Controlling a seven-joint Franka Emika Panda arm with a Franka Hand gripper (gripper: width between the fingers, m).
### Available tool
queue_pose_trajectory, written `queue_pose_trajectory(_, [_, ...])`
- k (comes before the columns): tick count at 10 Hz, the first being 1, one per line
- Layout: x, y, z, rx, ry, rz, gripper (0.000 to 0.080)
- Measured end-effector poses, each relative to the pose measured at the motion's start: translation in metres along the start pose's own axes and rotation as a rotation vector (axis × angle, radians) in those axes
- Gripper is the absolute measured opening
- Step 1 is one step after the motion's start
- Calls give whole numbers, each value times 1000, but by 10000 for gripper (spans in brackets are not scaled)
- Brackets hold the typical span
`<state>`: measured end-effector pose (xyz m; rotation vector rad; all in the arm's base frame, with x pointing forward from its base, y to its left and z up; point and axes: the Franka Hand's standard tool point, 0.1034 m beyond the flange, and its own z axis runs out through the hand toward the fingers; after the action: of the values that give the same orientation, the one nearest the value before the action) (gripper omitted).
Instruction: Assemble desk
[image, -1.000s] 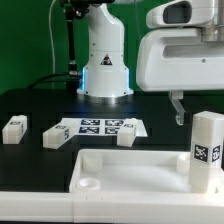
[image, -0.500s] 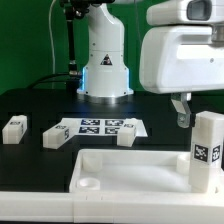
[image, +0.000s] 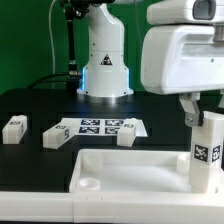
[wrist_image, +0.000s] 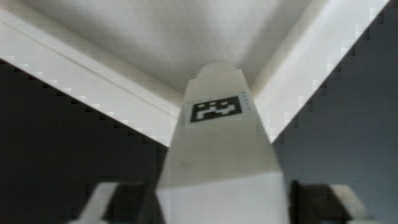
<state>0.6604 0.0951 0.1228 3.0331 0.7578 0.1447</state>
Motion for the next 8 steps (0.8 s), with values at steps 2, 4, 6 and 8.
queue_pose_trajectory(2, [0, 0, 0, 0, 0, 20, 290])
queue_pose_trajectory(4, [0, 0, 0, 2, 0, 183, 290])
queue_pose_trajectory(6, [1, 0, 1, 12, 2, 414, 290])
queue_pose_trajectory(8, [1, -2, 1, 13, 5, 582, 290])
